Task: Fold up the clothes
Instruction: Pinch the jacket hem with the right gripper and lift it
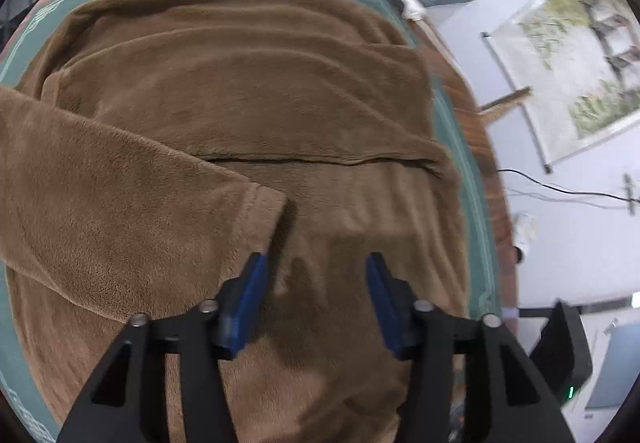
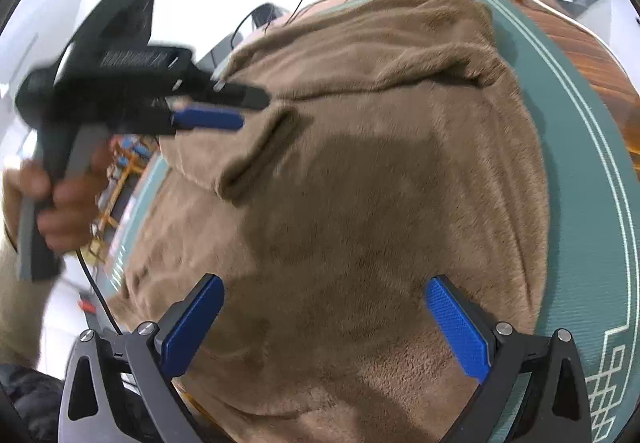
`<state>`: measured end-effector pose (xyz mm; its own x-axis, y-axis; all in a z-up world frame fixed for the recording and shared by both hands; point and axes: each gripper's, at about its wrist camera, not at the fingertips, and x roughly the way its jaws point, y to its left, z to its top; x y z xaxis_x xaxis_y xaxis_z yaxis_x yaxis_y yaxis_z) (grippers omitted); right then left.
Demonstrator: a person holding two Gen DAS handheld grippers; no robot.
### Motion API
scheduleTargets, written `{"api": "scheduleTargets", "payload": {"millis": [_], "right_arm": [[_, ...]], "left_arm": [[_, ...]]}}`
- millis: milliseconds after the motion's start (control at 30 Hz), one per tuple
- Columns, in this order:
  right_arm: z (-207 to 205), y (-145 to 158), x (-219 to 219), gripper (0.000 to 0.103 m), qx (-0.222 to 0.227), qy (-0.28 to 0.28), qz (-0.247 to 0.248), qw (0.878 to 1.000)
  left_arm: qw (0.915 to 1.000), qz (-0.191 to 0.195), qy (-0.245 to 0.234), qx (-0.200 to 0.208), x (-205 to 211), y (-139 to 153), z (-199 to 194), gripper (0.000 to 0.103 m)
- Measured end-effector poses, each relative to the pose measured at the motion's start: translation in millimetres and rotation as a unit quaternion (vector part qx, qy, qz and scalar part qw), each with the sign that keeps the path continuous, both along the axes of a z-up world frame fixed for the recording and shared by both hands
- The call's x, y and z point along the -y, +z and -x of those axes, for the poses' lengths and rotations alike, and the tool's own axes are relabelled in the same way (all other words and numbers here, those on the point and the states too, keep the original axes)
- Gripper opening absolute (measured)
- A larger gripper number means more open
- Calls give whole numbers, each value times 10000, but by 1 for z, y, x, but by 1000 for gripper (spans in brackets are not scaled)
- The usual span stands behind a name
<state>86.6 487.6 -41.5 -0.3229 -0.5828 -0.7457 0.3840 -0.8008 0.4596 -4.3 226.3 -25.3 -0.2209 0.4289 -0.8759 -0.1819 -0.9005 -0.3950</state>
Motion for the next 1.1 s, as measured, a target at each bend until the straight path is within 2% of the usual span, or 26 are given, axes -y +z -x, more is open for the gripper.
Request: {"api": "scheduleTargets", "payload": {"millis": [67,100,200,367,433,467,500,533,567,600,667,800,867,900,967,1100], "right_arm": [[5,13,-5,103,-26,-54,301,9995],[13,20,1,103,-38,-24,426,9991],[37,38,25,103,-158,120,696,9974],[82,44,76,103,-391,264,401,9981],[101,40,98,98,-423,346,209,9983],[110,34,109,93,-392,400,95,9984],[119,28,120,82,-362,454,-20,9983],[128,23,131,73,-331,508,-135,9981],[136,11,143,58,-254,568,-336,9975],[141,2,151,53,-183,618,-478,9968],[145,-13,162,53,-40,698,-696,9951],[131,-26,177,53,-87,866,-832,9927],[123,-26,182,45,-243,941,-952,9907],[123,-24,181,37,-264,904,-883,9916],[124,-21,179,32,-289,807,-704,9938],[130,-21,174,32,-134,643,-526,9965]], "left_arm": [[9996,-194,107,-146,17,13,-1,70],[9990,-265,306,-205,34,20,1,74],[9954,-355,855,-241,77,29,8,77],[9836,-343,1767,-104,158,23,19,78],[9787,-334,2026,-10,184,16,19,78],[9766,-337,2124,32,194,11,20,78],[9744,-340,2219,80,203,6,21,78],[9730,-345,2280,123,209,1,22,78],[9717,-350,2330,165,215,-3,23,78],[9704,-356,2381,206,221,-7,23,78],[9687,-395,2435,274,227,-13,27,78],[9681,-406,2445,359,233,-21,36,78],[9687,-400,2416,402,234,-24,44,78],[9690,-398,2401,419,234,-26,48,78],[9698,-404,2364,440,232,-27,56,78],[9724,-377,2264,426,232,-27,69,78]]}}
